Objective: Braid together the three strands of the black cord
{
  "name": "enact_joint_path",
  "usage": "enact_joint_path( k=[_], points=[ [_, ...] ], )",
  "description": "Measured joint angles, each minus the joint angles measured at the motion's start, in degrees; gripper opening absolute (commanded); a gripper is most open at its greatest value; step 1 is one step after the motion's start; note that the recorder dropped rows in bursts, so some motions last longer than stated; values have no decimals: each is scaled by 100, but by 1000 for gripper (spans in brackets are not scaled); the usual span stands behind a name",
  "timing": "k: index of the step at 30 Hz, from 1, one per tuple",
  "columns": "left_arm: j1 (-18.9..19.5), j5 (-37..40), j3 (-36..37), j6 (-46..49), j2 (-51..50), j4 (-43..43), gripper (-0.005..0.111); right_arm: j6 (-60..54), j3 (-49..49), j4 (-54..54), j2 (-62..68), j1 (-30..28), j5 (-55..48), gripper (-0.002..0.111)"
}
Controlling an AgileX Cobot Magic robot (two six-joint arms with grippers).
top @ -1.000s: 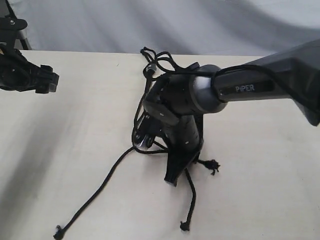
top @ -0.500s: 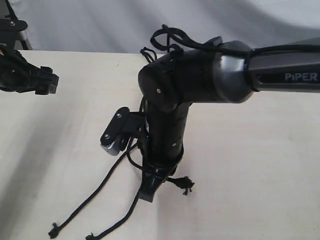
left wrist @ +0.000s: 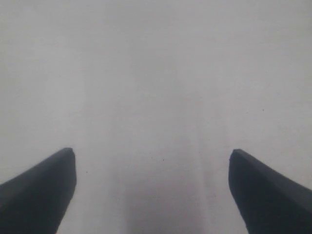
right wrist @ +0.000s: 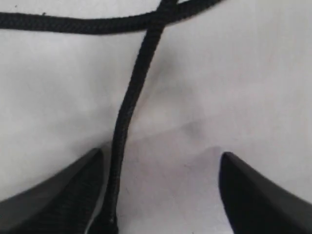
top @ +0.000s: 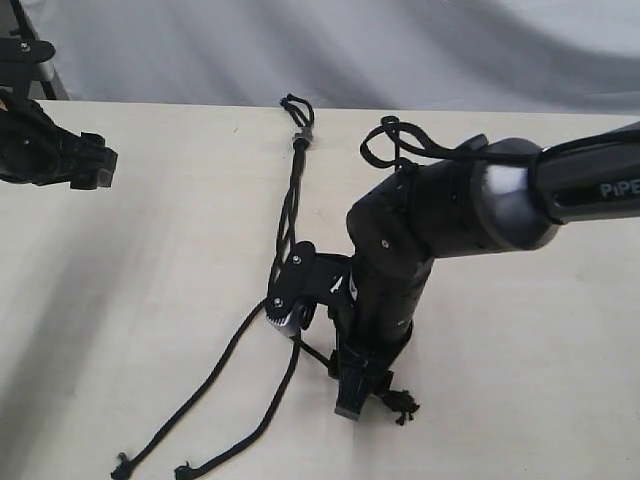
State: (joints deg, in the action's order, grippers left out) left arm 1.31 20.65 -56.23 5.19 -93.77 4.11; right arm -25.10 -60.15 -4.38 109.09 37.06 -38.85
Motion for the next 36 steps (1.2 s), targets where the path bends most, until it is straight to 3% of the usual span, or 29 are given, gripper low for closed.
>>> enact_joint_path(
  k=[3,7,11,15,18,24,27,32,36],
  points=[
    [0,70,0,0,0,0,79,11,27,-126,-331,0,60,86],
    [-75,347,0,47,0,0,79,23,26,-216,-1243,-102,488,86],
    [-490,1137,-113,92,118,107,79,251,26,-248,-2140,-493,1004,86],
    [-1300,1978,-319,104,353,195,79,607,26,-248,-2796,-1085,1113,86],
    [-2033,2138,-328,104,443,327,79,778,150,-248,-2980,-1535,1244,86],
    [-3700,2011,-124,131,396,407,79,805,755,-298,-2986,-2301,2124,86],
    [-4272,1742,153,131,339,407,79,818,794,-298,-2986,-2510,2333,86],
    [-4730,1015,589,143,137,392,75,826,795,-298,-2986,-2574,2420,86],
    [-4791,869,652,133,-178,392,57,826,795,-298,-2986,-2574,2439,86]
  ],
)
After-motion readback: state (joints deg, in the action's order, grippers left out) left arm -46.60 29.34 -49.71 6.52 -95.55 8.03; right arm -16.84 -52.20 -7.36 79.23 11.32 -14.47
